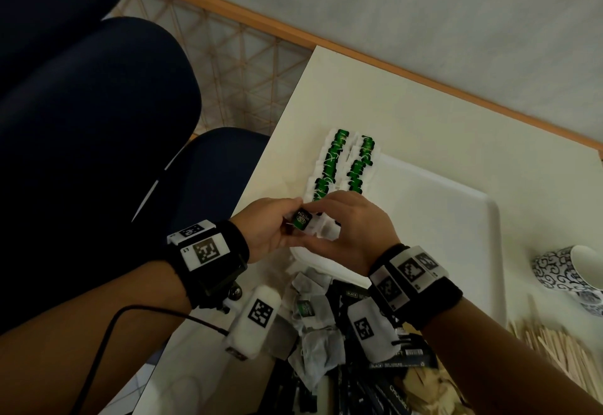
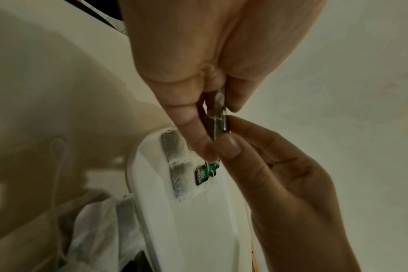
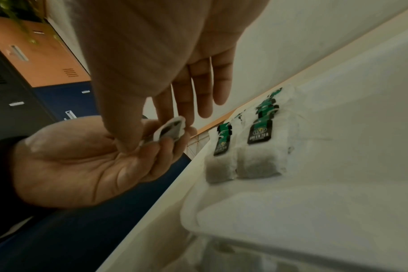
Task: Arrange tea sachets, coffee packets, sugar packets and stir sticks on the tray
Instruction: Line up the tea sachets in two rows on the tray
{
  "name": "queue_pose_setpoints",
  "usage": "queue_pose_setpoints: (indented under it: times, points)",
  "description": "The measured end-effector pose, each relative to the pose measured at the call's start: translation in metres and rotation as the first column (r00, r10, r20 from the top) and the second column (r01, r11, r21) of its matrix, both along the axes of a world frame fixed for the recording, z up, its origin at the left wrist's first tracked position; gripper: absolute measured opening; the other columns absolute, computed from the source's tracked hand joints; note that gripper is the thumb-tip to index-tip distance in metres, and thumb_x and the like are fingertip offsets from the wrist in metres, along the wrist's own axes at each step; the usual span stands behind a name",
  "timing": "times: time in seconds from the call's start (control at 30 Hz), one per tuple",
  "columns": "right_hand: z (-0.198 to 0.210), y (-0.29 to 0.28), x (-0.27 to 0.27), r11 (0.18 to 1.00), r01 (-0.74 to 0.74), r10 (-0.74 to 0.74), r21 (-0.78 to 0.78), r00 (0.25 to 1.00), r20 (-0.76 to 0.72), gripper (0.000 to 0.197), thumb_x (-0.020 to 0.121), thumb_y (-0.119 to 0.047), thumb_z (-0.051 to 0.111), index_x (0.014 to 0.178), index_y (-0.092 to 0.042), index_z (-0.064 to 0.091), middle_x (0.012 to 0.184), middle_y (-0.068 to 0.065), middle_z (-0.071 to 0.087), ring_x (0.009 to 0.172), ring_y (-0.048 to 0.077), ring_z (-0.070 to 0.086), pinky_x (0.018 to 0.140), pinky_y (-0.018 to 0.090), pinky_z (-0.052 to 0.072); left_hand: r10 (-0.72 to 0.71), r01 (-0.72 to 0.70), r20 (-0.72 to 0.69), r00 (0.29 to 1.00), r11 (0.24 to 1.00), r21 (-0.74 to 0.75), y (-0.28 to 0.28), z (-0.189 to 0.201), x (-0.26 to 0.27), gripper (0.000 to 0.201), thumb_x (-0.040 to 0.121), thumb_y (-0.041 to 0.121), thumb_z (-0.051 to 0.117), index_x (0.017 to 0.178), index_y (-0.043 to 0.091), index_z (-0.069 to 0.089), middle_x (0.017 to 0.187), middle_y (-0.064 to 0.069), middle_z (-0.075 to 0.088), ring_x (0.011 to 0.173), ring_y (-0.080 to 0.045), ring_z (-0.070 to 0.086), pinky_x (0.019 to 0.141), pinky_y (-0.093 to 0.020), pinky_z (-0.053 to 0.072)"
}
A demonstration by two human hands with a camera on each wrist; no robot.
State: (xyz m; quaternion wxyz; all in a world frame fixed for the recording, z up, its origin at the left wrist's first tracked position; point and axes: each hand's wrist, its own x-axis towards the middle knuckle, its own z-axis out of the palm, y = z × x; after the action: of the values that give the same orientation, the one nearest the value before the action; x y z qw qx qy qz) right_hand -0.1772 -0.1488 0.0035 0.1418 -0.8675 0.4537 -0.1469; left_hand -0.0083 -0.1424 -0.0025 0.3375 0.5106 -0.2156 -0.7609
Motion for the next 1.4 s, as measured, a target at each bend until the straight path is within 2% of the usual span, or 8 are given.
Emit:
queue_pose_setpoints:
  times: [0.2, 0.47, 0.7, 0.87, 0.97, 1.13, 1.27, 1.4]
  points:
    - [-0.008, 0.001, 0.008, 0.996, 0.019, -0.021, -0.087, 0.999, -0.030, 0.037, 0.082, -0.045, 0.049, 0.104, -0.024, 0.071, 0.086, -0.003, 0.068, 0.075, 0.022, 0.061, 0.062, 0.032, 0.052, 0.023, -0.022, -0.014, 1.000, 0.999, 0.034, 0.001, -0.002, -0.001, 0.032, 0.102, 0.023, 0.040, 0.101, -0.003, 0.058, 0.084, -0.012, 0.064, 0.070, -0.020, 0.066, 0.064, -0.033, 0.059]
    - [-0.004, -0.011, 0.000, 0.985, 0.118, -0.125, 0.126, 0.991, 0.053, 0.028, 0.090, -0.034, 0.048, 0.105, -0.029, 0.072, 0.088, -0.006, 0.066, 0.080, 0.013, 0.057, 0.064, 0.029, 0.044, -0.096, 0.110, 0.203, 0.975, 0.992, -0.059, 0.000, -0.006, 0.005, 0.034, 0.097, 0.041, 0.044, 0.109, 0.018, 0.067, 0.106, -0.005, 0.060, 0.099, -0.019, 0.056, 0.095, -0.037, 0.046]
    - [0.005, -0.019, -0.013, 0.994, -0.035, 0.011, 0.102, 0.972, 0.234, 0.020, 0.087, -0.018, 0.058, 0.100, -0.026, 0.072, 0.083, -0.005, 0.055, 0.072, 0.011, 0.054, 0.062, 0.028, 0.048, -0.109, 0.199, 0.358, 0.927, 0.954, -0.223, 0.001, 0.002, 0.007, 0.041, 0.099, 0.021, 0.032, 0.100, 0.033, 0.071, 0.113, 0.013, 0.067, 0.109, -0.012, 0.056, 0.093, -0.027, 0.039]
    - [0.015, -0.019, -0.016, 0.967, -0.203, 0.150, 0.156, 0.943, 0.299, 0.020, 0.088, -0.015, 0.060, 0.096, -0.030, 0.072, 0.092, -0.009, 0.058, 0.082, 0.000, 0.054, 0.070, 0.020, 0.046, -0.315, 0.377, 0.256, 0.914, 0.893, -0.247, -0.001, 0.003, 0.004, 0.057, 0.062, 0.020, 0.054, 0.118, 0.017, 0.066, 0.123, -0.010, 0.064, 0.124, -0.026, 0.051, 0.109, -0.040, 0.036]
    - [0.020, -0.018, -0.020, 0.951, -0.227, 0.141, 0.209, 0.921, 0.362, 0.018, 0.087, -0.023, 0.060, 0.095, -0.036, 0.069, 0.097, -0.007, 0.059, 0.088, 0.005, 0.057, 0.072, 0.022, 0.047, -0.401, 0.433, 0.171, 0.900, 0.865, -0.254, -0.002, -0.004, 0.004, 0.054, 0.056, 0.026, 0.057, 0.108, 0.019, 0.070, 0.120, -0.009, 0.065, 0.118, -0.027, 0.052, 0.114, -0.050, 0.028]
    - [0.021, -0.017, -0.028, 0.931, -0.143, -0.006, 0.336, 0.914, 0.405, 0.022, 0.088, -0.013, 0.063, 0.098, -0.030, 0.072, 0.097, -0.010, 0.064, 0.091, 0.010, 0.060, 0.072, 0.027, 0.048, -0.336, 0.367, 0.166, 0.927, 0.902, -0.225, 0.000, -0.008, 0.003, 0.023, 0.061, 0.033, 0.078, 0.083, 0.025, 0.076, 0.094, 0.000, 0.069, 0.096, -0.015, 0.057, 0.104, -0.039, 0.039]
    - [0.021, -0.011, -0.022, 0.678, -0.041, -0.422, 0.734, 0.795, 0.436, 0.031, 0.092, -0.021, 0.057, 0.122, -0.028, 0.057, 0.097, -0.001, 0.070, 0.081, 0.007, 0.064, 0.072, 0.026, 0.054, -0.251, 0.314, 0.249, 0.935, 0.913, -0.259, -0.001, -0.011, 0.003, 0.013, 0.084, 0.006, 0.068, 0.095, 0.013, 0.071, 0.098, -0.014, 0.068, 0.091, -0.022, 0.059, 0.092, -0.034, 0.047]
    - [0.007, -0.007, -0.017, 0.561, -0.021, -0.476, 0.827, 0.810, 0.343, 0.039, 0.083, -0.004, 0.068, 0.119, -0.017, 0.059, 0.076, 0.004, 0.070, 0.070, 0.017, 0.063, 0.067, 0.031, 0.051, -0.194, 0.301, 0.343, 0.919, 0.907, -0.295, 0.001, -0.017, 0.003, 0.015, 0.080, 0.000, 0.071, 0.084, 0.015, 0.069, 0.080, -0.002, 0.071, 0.076, -0.014, 0.066, 0.075, -0.023, 0.054]
